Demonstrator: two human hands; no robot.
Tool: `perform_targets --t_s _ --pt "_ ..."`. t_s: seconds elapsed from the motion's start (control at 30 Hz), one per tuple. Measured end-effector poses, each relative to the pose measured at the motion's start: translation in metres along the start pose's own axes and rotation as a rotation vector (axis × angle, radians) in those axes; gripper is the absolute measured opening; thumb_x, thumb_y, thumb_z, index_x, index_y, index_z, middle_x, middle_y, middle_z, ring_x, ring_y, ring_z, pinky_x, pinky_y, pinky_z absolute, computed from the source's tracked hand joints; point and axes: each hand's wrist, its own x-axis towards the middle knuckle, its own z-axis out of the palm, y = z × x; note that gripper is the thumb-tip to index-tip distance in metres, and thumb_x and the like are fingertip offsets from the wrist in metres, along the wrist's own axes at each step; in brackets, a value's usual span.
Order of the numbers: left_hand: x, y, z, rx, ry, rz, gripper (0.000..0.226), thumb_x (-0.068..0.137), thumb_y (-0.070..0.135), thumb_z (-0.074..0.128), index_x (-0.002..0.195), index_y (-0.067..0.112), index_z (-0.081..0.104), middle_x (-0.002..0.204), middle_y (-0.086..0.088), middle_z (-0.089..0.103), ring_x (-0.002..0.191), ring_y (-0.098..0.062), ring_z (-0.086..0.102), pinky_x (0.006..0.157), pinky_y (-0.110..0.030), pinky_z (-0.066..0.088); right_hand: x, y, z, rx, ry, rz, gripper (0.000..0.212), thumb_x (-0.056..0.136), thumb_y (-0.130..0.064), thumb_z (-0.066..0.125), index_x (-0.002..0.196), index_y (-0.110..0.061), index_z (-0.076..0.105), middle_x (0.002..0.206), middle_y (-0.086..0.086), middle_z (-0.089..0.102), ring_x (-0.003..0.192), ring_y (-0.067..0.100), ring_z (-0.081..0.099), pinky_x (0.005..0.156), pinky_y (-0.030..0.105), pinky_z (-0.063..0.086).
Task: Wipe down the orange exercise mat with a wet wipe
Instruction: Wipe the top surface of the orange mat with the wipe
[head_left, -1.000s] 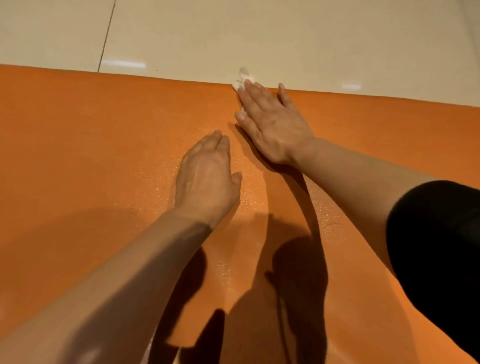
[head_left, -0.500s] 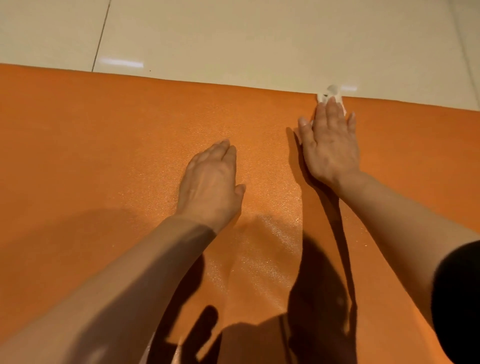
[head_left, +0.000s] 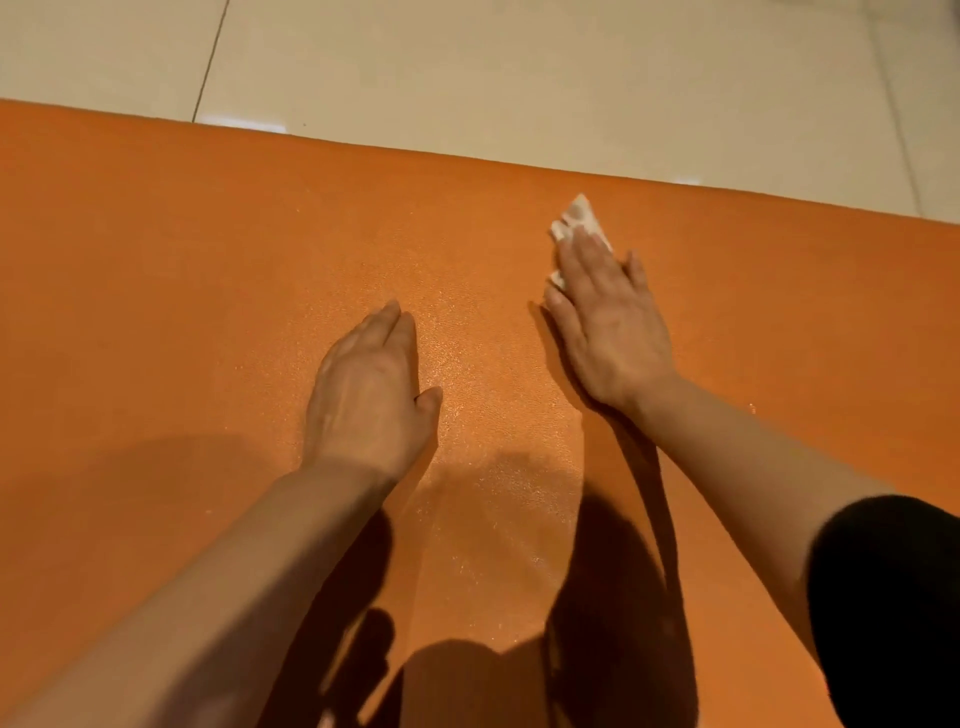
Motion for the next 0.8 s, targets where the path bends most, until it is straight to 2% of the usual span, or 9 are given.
perform_targets --t_s 0.13,0.17,0.3,0.37,0.43,0.5,0.57,0.63,0.8 --pt "-0.013 0.006 0.005 -0.010 -0.019 0.014 0.076 0.090 0.032 0.063 0.152 0.011 0.024 0.160 -0.004 0.017 0.146 -0.019 0.018 0.120 -0.031 0.013 -0.017 -0.020 0.003 0.024 -0.014 0.214 0.071 0.096 -0.050 0.005 0.155 -0.010 0.010 0.163 0.009 0.004 0.150 0.020 -0.001 0.119 0.034 -0.012" --pt "-0.017 0.008 0.006 -0.012 -0.024 0.015 0.076 0.090 0.032 0.063 0.152 0.011 0.023 0.160 -0.004 0.017 0.146 -0.019 0.017 0.120 -0.032 0.013 -0.017 -0.034 0.003 0.050 -0.034 0.174 0.072 0.095 -0.050 0.005 0.155 -0.010 0.009 0.162 0.010 0.003 0.150 0.021 -0.003 0.118 0.033 -0.013" --pt "-0.029 0.008 0.006 -0.021 -0.019 0.008 0.076 0.089 0.033 0.063 0.151 0.013 0.025 0.160 -0.002 0.019 0.146 -0.018 0.018 0.120 -0.034 0.015 -0.012 -0.079 0.005 0.080 -0.162 -0.235 0.070 0.096 -0.049 0.006 0.155 -0.013 0.007 0.163 0.006 -0.001 0.150 0.017 -0.006 0.119 0.033 -0.012" --pt "-0.035 0.007 0.005 -0.011 -0.026 0.009 0.076 0.090 0.034 0.063 0.152 0.013 0.025 0.160 -0.002 0.018 0.146 -0.018 0.018 0.120 -0.033 0.013 -0.013 -0.066 0.002 0.048 -0.175 -0.300 0.065 0.099 -0.049 0.007 0.156 -0.017 0.005 0.163 0.002 -0.001 0.149 0.014 -0.006 0.121 0.036 -0.008" --pt "-0.042 0.004 0.004 -0.001 -0.031 0.009 0.076 0.091 0.035 0.062 0.152 0.013 0.023 0.160 -0.002 0.017 0.147 -0.018 0.017 0.120 -0.032 0.012 -0.023 -0.040 0.003 0.003 -0.139 -0.227 0.061 0.102 -0.049 0.008 0.156 -0.021 0.001 0.163 0.000 -0.003 0.149 0.012 -0.007 0.121 0.038 -0.008" --pt "-0.048 0.002 0.005 -0.007 -0.040 0.008 0.075 0.091 0.035 0.061 0.152 0.013 0.023 0.161 -0.002 0.016 0.147 -0.018 0.017 0.121 -0.032 0.012 -0.038 -0.019 0.002 -0.026 -0.089 -0.055 0.061 0.103 -0.049 0.010 0.155 -0.021 -0.001 0.163 0.001 -0.005 0.149 0.013 -0.009 0.120 0.036 -0.010" --pt "-0.054 0.002 0.006 -0.019 -0.039 0.008 0.074 0.092 0.034 0.060 0.152 0.013 0.022 0.161 -0.002 0.015 0.147 -0.018 0.016 0.120 -0.031 0.011 -0.047 -0.020 0.003 -0.032 -0.066 0.129 0.062 0.103 -0.048 0.010 0.155 -0.016 -0.001 0.163 0.004 -0.006 0.149 0.016 -0.009 0.120 0.036 -0.010" --pt "-0.060 0.003 0.008 -0.029 -0.035 0.010 0.073 0.092 0.033 0.059 0.152 0.013 0.022 0.161 -0.002 0.015 0.146 -0.018 0.016 0.120 -0.031 0.011 -0.049 -0.044 0.005 0.002 -0.091 0.213 0.064 0.103 -0.047 0.011 0.155 -0.012 -0.001 0.162 0.008 -0.008 0.149 0.020 -0.011 0.121 0.037 -0.009" --pt "-0.075 0.004 0.012 -0.056 -0.030 -0.002 0.071 0.091 0.032 0.061 0.151 0.014 0.027 0.159 -0.004 0.020 0.146 -0.017 0.019 0.120 -0.033 0.014 -0.059 -0.103 0.011 0.054 -0.214 -0.206 0.063 0.104 -0.045 0.015 0.155 -0.012 -0.002 0.162 0.008 -0.007 0.149 0.018 -0.011 0.120 0.035 -0.011"
